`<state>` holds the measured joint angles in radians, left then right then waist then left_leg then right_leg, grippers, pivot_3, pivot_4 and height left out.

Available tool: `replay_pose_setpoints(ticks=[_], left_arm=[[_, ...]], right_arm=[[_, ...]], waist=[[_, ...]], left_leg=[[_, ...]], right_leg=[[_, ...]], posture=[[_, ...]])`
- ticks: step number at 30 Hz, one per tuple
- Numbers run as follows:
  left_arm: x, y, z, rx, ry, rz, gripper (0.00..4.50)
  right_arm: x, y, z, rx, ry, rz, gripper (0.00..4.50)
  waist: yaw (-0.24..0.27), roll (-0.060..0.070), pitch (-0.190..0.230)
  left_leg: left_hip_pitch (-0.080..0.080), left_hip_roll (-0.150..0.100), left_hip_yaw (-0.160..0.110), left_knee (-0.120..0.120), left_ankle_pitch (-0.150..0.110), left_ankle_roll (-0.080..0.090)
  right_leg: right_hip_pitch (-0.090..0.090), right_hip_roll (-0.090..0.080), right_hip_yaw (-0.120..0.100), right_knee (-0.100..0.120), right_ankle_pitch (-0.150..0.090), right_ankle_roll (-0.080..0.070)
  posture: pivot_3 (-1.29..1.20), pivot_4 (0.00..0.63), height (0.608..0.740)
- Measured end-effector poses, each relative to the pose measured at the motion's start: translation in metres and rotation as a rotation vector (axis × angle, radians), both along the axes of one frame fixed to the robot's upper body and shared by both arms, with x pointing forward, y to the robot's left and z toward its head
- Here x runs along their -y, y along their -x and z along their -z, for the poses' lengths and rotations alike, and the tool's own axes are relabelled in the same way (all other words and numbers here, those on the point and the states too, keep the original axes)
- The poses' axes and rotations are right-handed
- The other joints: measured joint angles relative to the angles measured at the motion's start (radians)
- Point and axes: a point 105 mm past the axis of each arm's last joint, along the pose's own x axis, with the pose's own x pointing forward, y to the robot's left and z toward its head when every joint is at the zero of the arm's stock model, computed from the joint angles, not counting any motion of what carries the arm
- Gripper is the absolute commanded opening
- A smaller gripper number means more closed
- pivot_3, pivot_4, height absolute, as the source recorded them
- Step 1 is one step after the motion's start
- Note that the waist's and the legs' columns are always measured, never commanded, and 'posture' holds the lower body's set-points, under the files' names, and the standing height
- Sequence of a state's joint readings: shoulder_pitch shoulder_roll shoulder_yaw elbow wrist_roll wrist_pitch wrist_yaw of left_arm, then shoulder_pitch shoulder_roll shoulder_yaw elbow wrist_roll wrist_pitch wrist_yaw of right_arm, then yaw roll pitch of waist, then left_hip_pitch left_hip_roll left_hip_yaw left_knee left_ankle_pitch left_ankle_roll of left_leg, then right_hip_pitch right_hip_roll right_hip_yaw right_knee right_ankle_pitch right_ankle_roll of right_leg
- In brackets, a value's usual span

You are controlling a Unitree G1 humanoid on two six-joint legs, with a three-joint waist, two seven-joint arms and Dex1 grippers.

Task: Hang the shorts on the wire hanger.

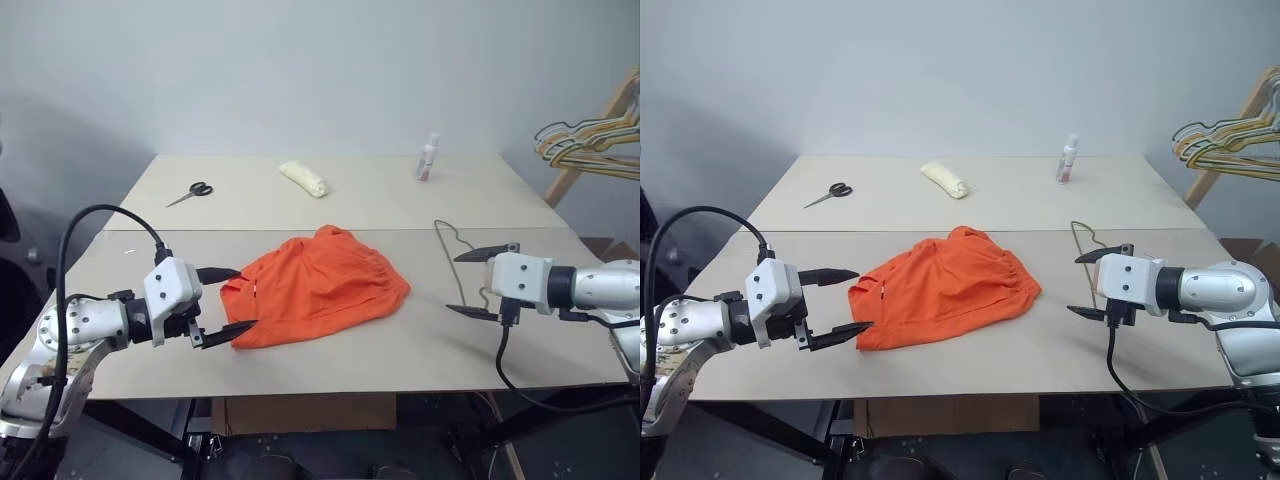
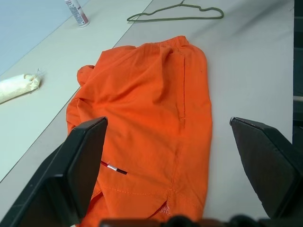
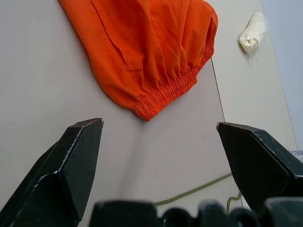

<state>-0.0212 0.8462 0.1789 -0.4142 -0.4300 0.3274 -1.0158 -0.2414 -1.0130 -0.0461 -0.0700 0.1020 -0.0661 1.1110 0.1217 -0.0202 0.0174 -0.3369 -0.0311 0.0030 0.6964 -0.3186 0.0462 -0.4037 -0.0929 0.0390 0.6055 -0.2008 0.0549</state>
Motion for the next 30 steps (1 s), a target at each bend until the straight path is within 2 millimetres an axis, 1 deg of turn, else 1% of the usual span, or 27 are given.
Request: replay_pose_setpoints(ticks=[18,24,27,30], left_arm=[[0.001,0.000,0.002,-0.009,-0.009,0.008,4.50],[0.002,0.003,0.006,-0.033,-0.031,0.030,4.50],[0.000,0.009,0.016,-0.079,-0.068,0.047,4.50],[0.000,0.012,0.021,-0.103,-0.103,0.068,4.50]], right_arm=[[0.002,-0.002,0.002,0.024,0.018,-0.001,4.47],[-0.005,-0.011,0.009,0.055,0.064,-0.049,4.47],[-0.011,-0.015,0.011,0.090,0.105,-0.098,4.47],[-0.016,-0.024,0.022,0.138,0.187,-0.135,4.47]], waist=[[0.000,0.000,0.000],[-0.010,0.001,0.001],[-0.024,0.001,0.002],[-0.031,0.000,0.003]], left_leg=[[0.000,0.000,0.000,0.000,0.000,0.000],[0.000,0.000,0.000,-0.001,0.000,0.000],[0.000,0.001,0.000,-0.001,0.000,0.000],[0.000,0.001,0.000,-0.001,0.000,-0.001]], right_leg=[[0.000,0.000,0.000,0.000,0.000,0.000],[0.000,0.000,0.000,-0.001,0.000,-0.001],[0.000,0.001,0.000,-0.001,-0.001,-0.001],[0.000,0.001,-0.001,0.000,-0.001,-0.001]], posture=[[0.18,0.000,0.740],[0.15,0.000,0.740],[0.14,0.000,0.740],[0.13,0.000,0.740]])
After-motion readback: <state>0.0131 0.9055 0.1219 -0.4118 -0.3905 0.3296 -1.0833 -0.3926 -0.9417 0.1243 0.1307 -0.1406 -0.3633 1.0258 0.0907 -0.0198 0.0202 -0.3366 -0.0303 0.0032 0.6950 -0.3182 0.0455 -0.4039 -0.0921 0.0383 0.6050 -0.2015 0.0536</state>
